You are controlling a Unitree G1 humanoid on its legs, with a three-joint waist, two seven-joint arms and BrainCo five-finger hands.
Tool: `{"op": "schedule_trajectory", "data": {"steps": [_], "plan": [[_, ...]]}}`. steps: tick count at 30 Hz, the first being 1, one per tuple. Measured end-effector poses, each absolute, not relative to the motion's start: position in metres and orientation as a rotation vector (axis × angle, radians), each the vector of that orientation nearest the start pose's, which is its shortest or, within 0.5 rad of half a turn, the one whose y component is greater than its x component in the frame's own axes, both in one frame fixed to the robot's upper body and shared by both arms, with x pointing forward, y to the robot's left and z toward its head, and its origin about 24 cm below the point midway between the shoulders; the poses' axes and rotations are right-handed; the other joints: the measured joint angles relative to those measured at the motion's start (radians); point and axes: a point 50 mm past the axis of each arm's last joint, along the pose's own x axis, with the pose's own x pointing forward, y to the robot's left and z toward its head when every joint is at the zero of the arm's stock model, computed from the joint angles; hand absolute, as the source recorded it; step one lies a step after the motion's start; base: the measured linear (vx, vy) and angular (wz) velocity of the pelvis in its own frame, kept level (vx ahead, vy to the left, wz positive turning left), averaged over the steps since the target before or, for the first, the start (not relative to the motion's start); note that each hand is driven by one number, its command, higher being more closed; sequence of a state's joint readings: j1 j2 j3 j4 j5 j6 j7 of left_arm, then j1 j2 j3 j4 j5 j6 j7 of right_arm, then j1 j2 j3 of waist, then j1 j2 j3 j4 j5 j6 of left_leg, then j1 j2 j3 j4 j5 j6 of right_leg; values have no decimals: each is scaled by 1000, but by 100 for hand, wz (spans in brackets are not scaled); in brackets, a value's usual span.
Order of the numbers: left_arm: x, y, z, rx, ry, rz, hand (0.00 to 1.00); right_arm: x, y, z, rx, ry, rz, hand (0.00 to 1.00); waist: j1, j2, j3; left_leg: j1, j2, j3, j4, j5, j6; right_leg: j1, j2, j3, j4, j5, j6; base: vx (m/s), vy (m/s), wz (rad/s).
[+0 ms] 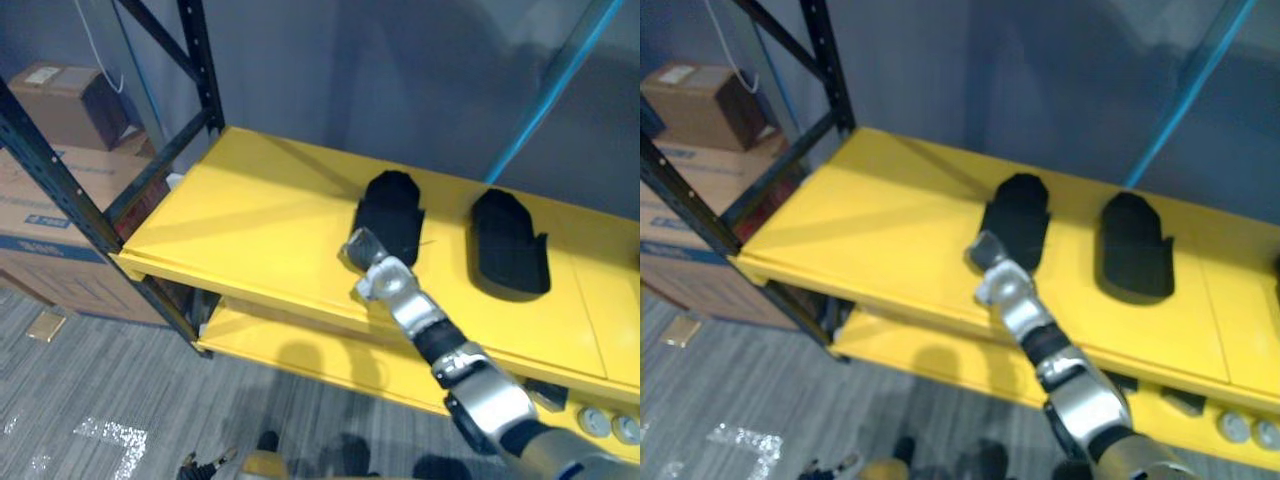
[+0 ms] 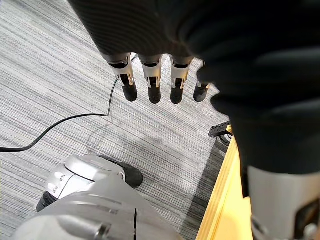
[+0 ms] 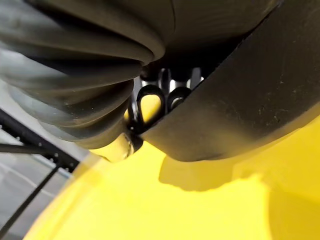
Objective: Walk over and take plastic housings, then place them on the shelf
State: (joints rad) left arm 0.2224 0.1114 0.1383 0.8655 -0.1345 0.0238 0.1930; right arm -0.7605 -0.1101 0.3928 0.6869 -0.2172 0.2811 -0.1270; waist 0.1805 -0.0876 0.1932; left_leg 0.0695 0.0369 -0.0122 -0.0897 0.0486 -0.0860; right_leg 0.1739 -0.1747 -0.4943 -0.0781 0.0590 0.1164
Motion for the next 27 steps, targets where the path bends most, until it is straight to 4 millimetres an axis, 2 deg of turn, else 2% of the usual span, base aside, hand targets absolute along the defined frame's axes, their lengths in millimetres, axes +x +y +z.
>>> {"op": "schedule_trajectory", "data": {"steps": [1,2,19,22,23,27], "plan": [[69,227,-152,18,1087,475,0,369,-75,79,-680,128,198,100,0,1,1,0,0,0,0,0,0,0,0,0,0,0,0,0,0,0],[69,227,-152,18,1087,475,0,369,-75,80,-679,127,197,0,0,2,1,0,0,0,0,0,0,0,0,0,0,0,0,0,0,0],[72,226,-151,38,1083,453,0,370,-77,84,-686,97,131,0,-5,2,1,0,3,6,0,-1,-1,-1,1,3,0,3,5,0,0,0],[72,226,-151,36,1081,447,0,370,-77,102,-673,14,113,0,-8,-1,-1,-3,13,12,0,-1,-1,-10,2,10,0,8,3,12,-36,-7],[72,227,-151,37,1081,447,0,370,-78,122,-680,-80,89,0,-8,-3,-2,-8,17,18,0,-1,-2,-19,4,21,0,11,0,21,-7,-11],[69,228,-152,38,1089,445,0,366,-88,166,-685,-252,62,0,-26,-12,-23,-19,21,22,1,-1,-2,-31,11,28,1,13,-1,4,-13,-4]]}}
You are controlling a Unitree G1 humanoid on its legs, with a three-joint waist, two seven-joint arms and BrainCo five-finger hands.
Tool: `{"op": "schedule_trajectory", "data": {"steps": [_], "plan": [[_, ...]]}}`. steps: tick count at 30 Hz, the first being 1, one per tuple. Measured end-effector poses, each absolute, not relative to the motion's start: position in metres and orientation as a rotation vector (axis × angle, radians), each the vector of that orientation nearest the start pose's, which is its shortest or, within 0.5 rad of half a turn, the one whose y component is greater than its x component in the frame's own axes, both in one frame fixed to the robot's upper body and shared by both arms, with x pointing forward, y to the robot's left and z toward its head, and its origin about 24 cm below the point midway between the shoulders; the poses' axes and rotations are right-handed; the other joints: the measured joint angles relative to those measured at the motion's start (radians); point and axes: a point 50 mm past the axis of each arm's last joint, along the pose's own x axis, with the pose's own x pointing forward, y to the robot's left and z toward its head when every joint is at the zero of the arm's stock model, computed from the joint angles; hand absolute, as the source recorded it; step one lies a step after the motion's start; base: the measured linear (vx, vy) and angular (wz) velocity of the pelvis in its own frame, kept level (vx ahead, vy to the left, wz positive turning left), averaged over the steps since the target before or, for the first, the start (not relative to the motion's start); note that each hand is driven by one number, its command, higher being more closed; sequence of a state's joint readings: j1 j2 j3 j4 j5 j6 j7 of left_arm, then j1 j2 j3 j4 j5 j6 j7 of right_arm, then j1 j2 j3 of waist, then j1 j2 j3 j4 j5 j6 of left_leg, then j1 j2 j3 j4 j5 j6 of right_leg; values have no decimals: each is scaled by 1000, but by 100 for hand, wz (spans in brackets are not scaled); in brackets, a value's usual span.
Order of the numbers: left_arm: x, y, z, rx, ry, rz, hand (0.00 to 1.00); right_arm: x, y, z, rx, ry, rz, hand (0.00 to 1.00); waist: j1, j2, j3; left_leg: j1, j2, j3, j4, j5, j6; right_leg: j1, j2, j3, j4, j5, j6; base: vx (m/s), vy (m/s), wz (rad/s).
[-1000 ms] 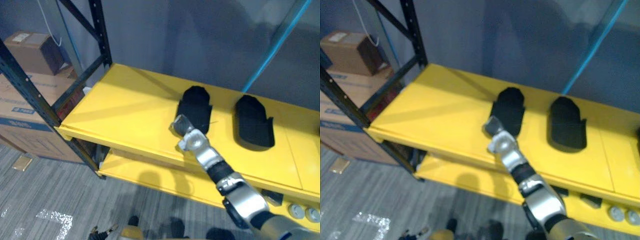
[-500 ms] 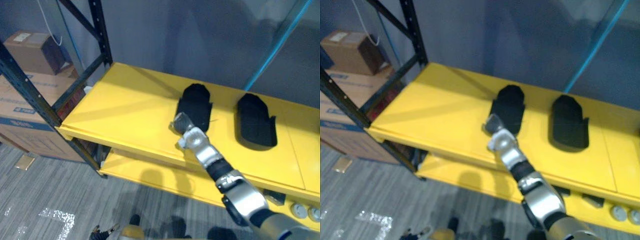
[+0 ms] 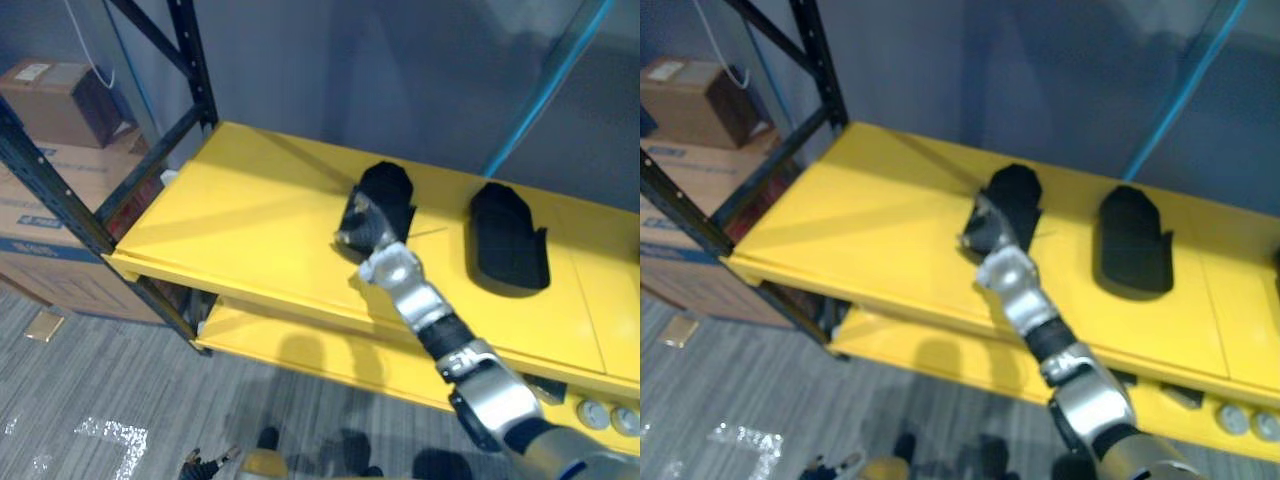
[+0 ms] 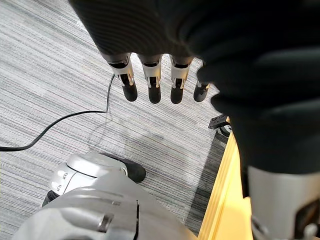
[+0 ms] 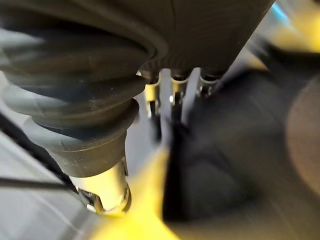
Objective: Walk over and take plastic housings, then place them on the shelf
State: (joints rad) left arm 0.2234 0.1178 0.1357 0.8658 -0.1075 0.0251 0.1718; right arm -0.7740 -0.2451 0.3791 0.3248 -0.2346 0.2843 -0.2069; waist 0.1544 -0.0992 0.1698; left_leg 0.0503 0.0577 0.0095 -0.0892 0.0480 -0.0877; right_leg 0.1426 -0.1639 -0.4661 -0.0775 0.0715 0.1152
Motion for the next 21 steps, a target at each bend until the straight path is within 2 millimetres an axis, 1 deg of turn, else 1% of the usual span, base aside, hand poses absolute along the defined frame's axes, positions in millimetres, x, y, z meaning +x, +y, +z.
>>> {"op": "schedule_trajectory", "data": {"steps": [1,2,4,5,6,7,8,9,10,16,19,20,21], "plan": [[67,229,-152,40,1095,445,0,365,-92,179,-686,-293,63,0,-6,-4,-10,2,2,4,0,1,-1,-4,4,4,1,2,-2,8,-41,-7],[66,229,-152,40,1096,446,0,364,-95,185,-683,-310,61,0,-8,-5,-16,2,3,4,1,2,-2,-4,5,5,0,2,-2,11,-28,-6],[66,229,-152,38,1099,442,0,362,-105,210,-675,-382,47,0,-23,-7,-39,2,6,5,0,2,-3,-4,8,5,1,2,-3,0,0,0],[65,229,-153,37,1102,441,0,361,-106,218,-663,-401,46,0,-28,-6,-43,2,7,5,0,2,-4,-4,9,6,1,2,-4,-28,0,-8],[63,229,-154,33,1111,438,0,359,-108,235,-669,-451,43,0,-32,-4,-48,2,10,12,0,2,-5,-5,9,14,1,3,-7,-48,18,-19],[63,229,-154,29,1113,434,0,356,-110,251,-679,-504,33,0,-32,-3,-53,4,15,24,0,0,-6,-9,10,26,1,4,-10,-54,15,-24],[62,229,-154,28,1114,433,0,355,-112,258,-687,-526,26,0,-32,-3,-56,4,17,28,0,0,-6,-12,12,28,1,5,-11,-55,-1,-22],[63,229,-154,27,1113,434,0,353,-115,270,-690,-561,13,0,-33,-5,-62,1,21,31,0,1,-7,-18,15,30,1,7,-15,-47,-25,-10],[64,229,-154,25,1111,435,0,351,-120,277,-678,-581,-4,0,-34,-6,-63,1,24,31,0,2,-7,-18,19,30,2,7,-17,-44,-25,-5],[61,230,-155,23,1126,439,0,351,-131,283,-632,-587,-40,0,-36,-9,-78,0,31,27,0,5,-12,-18,27,28,2,7,-20,-6,-4,0],[59,231,-156,24,1135,440,0,349,-144,292,-578,-618,-122,0,-37,-11,-79,-2,32,25,0,5,-12,-19,26,27,2,7,-20,0,0,0],[59,233,-156,29,1138,442,0,346,-155,301,-537,-660,-167,0,-39,-12,-81,-4,30,25,0,5,-12,-21,25,27,2,7,-20,0,0,0],[58,233,-156,28,1138,440,0,344,-160,304,-511,-677,-176,0,-40,-13,-81,-5,29,24,0,5,-12,-21,25,27,2,7,-20,24,9,4]]}}
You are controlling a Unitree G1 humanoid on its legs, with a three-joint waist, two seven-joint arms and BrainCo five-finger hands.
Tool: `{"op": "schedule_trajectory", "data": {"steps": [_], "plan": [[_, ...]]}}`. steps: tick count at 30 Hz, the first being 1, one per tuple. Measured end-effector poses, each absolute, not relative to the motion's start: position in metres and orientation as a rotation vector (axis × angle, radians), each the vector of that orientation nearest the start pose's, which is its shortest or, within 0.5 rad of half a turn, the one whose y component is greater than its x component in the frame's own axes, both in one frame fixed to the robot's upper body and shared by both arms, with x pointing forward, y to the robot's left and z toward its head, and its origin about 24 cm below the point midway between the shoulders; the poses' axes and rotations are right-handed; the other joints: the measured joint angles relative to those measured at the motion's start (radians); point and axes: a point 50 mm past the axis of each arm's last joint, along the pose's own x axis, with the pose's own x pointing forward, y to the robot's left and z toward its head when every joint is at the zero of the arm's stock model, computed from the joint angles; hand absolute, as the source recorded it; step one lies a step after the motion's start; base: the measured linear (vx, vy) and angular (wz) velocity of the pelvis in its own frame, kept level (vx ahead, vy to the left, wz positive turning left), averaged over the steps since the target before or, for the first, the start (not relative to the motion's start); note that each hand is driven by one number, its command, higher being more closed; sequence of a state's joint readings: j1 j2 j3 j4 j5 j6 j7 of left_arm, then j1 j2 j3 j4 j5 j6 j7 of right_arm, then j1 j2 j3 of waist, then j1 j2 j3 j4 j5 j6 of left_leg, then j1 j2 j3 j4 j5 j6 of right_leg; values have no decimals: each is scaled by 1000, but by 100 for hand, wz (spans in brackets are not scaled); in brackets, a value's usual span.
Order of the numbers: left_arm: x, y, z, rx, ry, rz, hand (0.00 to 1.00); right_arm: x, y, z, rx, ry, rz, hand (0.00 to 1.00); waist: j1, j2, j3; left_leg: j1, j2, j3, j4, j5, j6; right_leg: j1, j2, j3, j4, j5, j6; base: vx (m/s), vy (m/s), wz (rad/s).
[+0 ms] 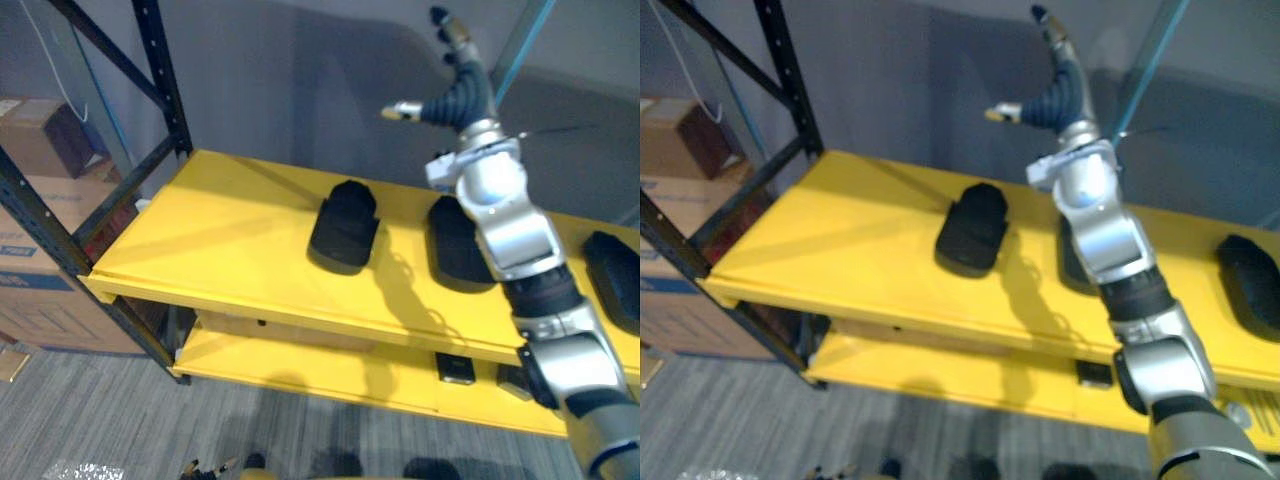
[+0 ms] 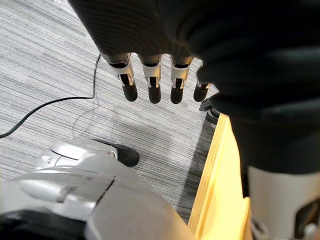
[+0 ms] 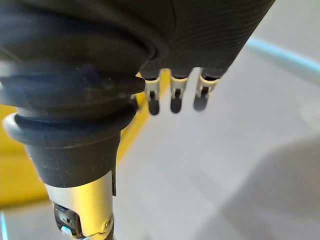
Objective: Walk over and take plastic housings, then place them on the shelf
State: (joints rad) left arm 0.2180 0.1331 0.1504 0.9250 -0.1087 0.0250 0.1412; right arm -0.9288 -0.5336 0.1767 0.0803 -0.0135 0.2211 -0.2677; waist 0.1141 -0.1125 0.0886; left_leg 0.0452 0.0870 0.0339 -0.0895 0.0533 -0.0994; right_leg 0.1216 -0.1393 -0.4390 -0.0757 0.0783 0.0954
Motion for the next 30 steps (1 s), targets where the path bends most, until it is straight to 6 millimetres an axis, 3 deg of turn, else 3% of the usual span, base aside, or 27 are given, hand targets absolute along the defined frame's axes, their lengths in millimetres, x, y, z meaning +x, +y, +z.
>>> {"op": "schedule_trajectory", "data": {"steps": [2,5,10,14,19,20,22,25,26,30], "plan": [[58,235,-155,29,1140,434,0,336,-179,307,-455,-719,-210,0,-6,-6,-4,-2,-2,-1,0,0,0,-1,0,1,0,0,0,17,2,0],[54,235,-156,21,1151,423,0,318,-211,290,-364,-755,-256,0,-27,-16,-11,5,-3,11,0,0,0,-9,3,11,3,0,1,30,-4,-12],[45,234,-158,40,1159,408,0,279,-265,238,-292,-715,-380,0,-85,-5,-23,10,8,86,0,-1,-1,-58,11,92,26,4,-6,-42,3,-38],[38,231,-161,49,1175,399,0,254,-291,208,-290,-679,-501,0,-128,16,-47,32,27,143,0,-11,-9,-73,23,148,26,-1,-11,-49,-28,-51],[34,229,-161,53,1171,405,0,211,-325,169,-274,-588,-716,0,-183,38,-83,45,37,196,0,-27,-16,-87,38,198,15,2,-6,-18,-7,-31],[35,229,-161,52,1167,405,0,197,-336,154,-268,-531,-802,0,-191,41,-84,44,37,204,0,-28,-15,-91,39,205,11,2,-5,-14,8,-20],[37,230,-160,52,1158,405,0,186,-345,139,-249,-470,-879,0,-198,39,-86,46,37,219,0,-31,-16,-100,40,222,11,2,-5,-1,17,-23],[35,229,-160,48,1160,407,0,153,-358,91,-160,-308,-1042,0,-212,43,-83,60,33,256,0,-43,-15,-107,39,257,15,6,-2,33,30,-30],[34,228,-161,45,1164,407,0,139,-356,75,-129,-260,-1063,0,-216,46,-85,67,32,266,0,-46,-17,-107,37,267,17,10,-2,63,35,-32],[29,225,-161,23,1169,426,0,122,-337,38,-47,-139,-1027,0,-233,62,-81,103,32,317,0,-69,-20,-103,37,307,21,12,-2,63,32,-35]]}}
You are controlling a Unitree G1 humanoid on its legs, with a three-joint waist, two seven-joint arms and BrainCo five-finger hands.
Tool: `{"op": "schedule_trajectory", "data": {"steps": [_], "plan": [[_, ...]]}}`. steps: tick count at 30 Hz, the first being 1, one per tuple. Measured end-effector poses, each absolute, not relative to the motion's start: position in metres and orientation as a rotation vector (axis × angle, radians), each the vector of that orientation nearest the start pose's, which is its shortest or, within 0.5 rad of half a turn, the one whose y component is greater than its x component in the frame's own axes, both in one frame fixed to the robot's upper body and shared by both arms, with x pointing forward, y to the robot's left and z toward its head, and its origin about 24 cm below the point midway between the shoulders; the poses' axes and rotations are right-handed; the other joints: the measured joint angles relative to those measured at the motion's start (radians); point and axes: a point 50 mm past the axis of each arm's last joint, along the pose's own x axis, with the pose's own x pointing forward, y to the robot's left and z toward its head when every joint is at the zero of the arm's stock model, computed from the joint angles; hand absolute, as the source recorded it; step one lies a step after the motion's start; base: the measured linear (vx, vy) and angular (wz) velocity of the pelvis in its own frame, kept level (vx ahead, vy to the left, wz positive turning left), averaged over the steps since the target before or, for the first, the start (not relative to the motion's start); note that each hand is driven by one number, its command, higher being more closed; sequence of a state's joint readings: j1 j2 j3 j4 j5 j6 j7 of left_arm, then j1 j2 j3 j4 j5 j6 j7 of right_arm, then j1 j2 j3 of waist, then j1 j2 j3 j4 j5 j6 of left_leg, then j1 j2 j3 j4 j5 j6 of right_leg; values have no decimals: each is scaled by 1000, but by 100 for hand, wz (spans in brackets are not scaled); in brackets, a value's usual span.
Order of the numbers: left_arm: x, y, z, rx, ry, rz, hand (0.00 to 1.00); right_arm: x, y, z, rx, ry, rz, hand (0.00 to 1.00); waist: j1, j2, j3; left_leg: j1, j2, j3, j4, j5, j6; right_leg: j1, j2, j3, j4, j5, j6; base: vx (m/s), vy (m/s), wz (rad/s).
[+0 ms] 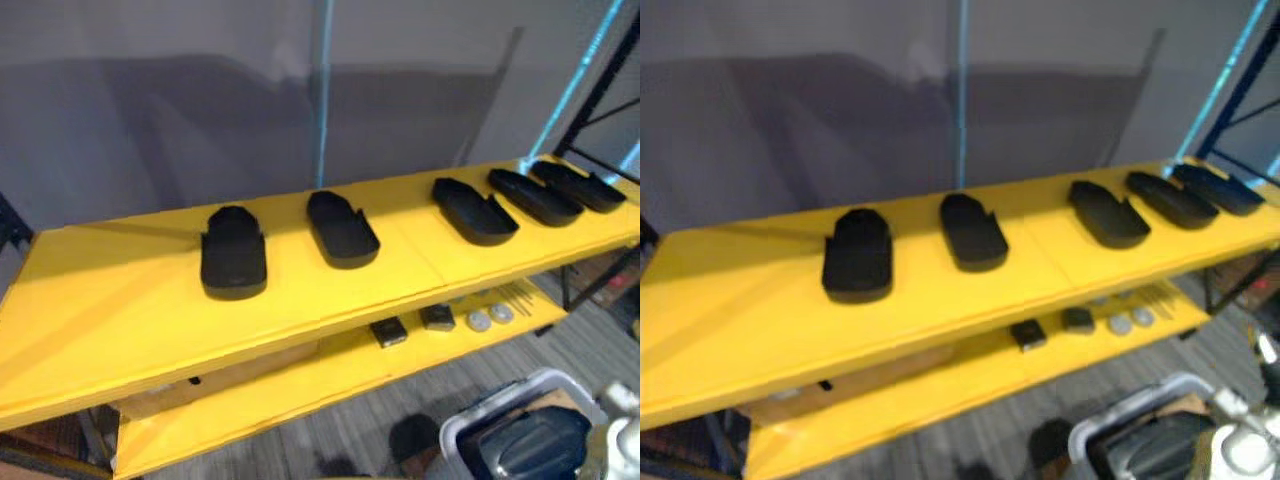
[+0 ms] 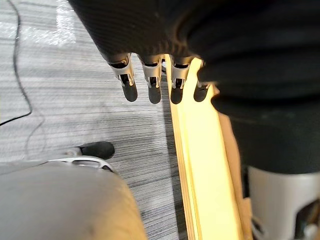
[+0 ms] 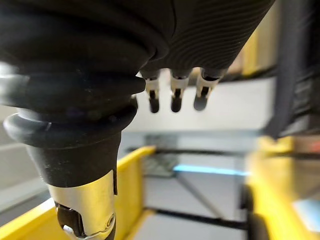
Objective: Walk over and take plastic housings, then place them on the shelf
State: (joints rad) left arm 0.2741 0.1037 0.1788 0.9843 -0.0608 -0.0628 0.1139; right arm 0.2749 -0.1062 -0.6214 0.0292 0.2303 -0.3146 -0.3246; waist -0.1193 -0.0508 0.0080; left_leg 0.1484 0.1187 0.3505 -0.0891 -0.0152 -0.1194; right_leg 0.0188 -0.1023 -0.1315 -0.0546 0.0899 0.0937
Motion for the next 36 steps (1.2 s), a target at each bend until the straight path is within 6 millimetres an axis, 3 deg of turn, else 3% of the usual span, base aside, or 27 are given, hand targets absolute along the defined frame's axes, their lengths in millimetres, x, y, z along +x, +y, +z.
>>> {"op": "schedule_trajectory", "data": {"steps": [4,10,16,21,30,31,36], "plan": [[36,224,-160,15,1143,428,0,113,-310,-1,-69,34,-1002,0,0,0,2,17,-3,21,0,-19,1,3,-3,14,9,-5,4,63,35,-15],[37,218,-161,-2,1141,423,0,117,-283,-15,-160,96,-960,0,28,6,8,43,-10,40,0,-42,3,21,-8,23,9,-12,6,81,47,-6],[44,218,-159,-4,1119,422,0,100,-270,-55,-118,286,-1141,0,53,5,23,47,-14,38,0,-47,3,27,-12,18,8,-16,5,32,14,2],[43,216,-160,-9,1125,420,0,92,-268,-57,-102,252,-1183,0,54,9,40,67,-19,21,0,-51,6,54,-20,-2,9,-28,10,-3,5,9],[45,216,-160,3,1124,404,0,103,-247,-80,-64,350,-940,0,79,8,40,59,-30,8,0,-51,7,52,-22,-10,6,-31,14,5,8,2],[60,218,-158,86,1106,322,0,125,-241,-86,-147,392,-698,0,78,4,54,27,-35,-37,5,-48,11,52,-25,-49,-8,-32,18,0,0,0],[60,220,-158,88,1107,324,0,125,-242,-86,-153,393,-696,0,79,7,57,30,-35,-38,5,-48,11,52,-26,-49,-3,-33,16,0,0,0]]}}
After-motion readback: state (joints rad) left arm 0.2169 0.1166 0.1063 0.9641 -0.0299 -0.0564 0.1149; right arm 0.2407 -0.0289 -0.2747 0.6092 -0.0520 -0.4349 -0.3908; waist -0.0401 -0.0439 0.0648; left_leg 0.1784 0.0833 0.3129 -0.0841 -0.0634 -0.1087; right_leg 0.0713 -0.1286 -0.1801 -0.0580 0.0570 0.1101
